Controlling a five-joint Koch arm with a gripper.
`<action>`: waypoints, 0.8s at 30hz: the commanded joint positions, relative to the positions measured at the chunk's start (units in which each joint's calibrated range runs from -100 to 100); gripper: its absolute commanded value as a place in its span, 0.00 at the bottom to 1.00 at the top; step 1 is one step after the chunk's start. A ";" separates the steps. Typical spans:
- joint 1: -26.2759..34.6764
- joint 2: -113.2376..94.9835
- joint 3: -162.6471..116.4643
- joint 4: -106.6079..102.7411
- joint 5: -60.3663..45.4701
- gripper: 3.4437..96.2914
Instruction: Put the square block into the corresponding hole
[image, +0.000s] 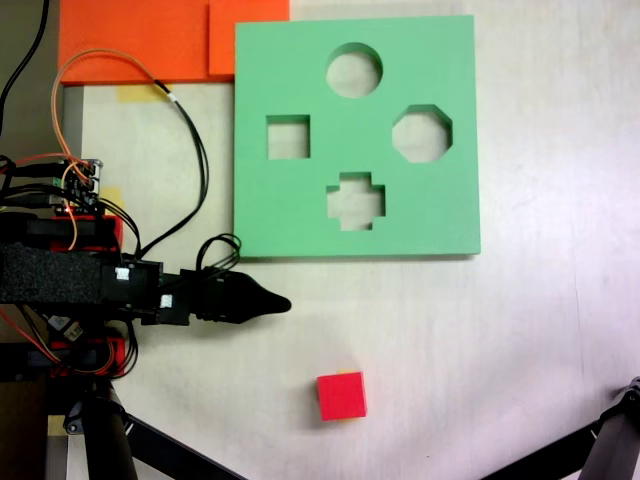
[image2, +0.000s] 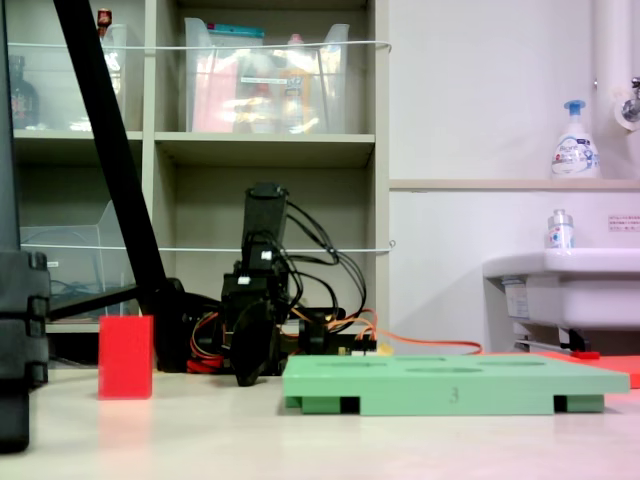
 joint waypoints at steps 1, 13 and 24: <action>0.20 -0.55 -1.27 -5.60 -0.34 0.49; 0.20 -0.55 -1.27 -5.60 -0.34 0.49; -0.49 -0.55 -1.27 -4.44 1.66 0.49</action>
